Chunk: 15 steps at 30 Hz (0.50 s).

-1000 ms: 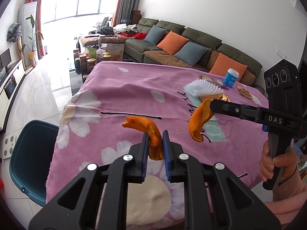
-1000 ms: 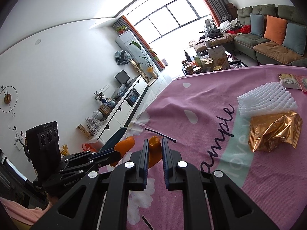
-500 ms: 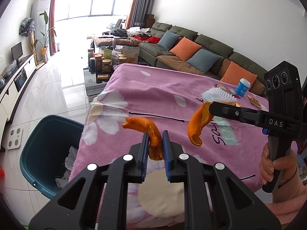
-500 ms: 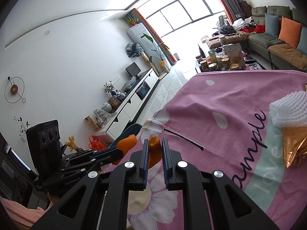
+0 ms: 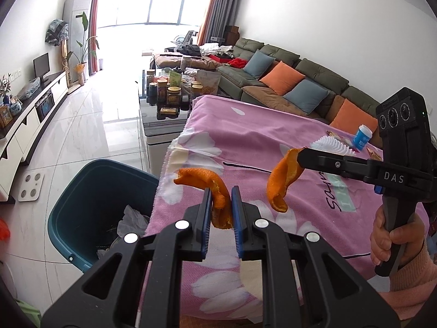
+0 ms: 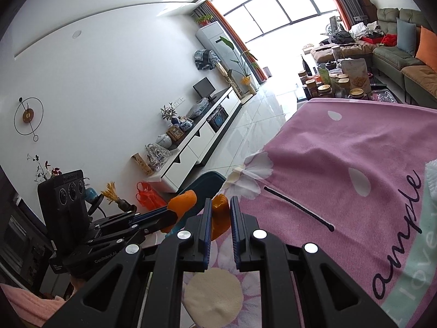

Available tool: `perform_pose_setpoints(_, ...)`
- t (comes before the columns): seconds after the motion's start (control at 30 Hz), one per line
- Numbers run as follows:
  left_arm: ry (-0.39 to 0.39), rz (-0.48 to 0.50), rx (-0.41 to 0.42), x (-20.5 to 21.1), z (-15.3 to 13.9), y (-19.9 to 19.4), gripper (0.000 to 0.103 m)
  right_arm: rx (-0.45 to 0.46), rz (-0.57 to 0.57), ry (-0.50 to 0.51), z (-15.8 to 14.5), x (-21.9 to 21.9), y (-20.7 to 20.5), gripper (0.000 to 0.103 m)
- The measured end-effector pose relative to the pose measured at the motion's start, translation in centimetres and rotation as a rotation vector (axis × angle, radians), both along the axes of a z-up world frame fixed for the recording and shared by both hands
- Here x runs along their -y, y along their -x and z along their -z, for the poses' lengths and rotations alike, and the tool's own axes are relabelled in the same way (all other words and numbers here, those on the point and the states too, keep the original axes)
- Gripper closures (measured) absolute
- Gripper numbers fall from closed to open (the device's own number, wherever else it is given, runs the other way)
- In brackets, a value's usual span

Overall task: Collect trash
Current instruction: 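Carry both orange peels from the table over the teal bin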

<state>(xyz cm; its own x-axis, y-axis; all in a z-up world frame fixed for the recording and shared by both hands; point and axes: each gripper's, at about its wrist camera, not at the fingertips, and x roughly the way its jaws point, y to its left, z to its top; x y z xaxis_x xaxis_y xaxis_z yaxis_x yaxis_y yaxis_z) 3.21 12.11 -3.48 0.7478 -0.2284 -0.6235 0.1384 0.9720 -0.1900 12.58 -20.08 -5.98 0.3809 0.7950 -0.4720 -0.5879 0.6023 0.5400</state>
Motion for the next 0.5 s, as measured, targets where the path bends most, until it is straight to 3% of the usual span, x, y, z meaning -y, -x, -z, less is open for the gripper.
perform_pose_setpoints(0.5, 0.006, -0.096, 0.007, -4.0, 0.1, 0.4, 0.088, -0.008, -0.072, 0.019, 0.1, -4.2, -1.1, 0.091)
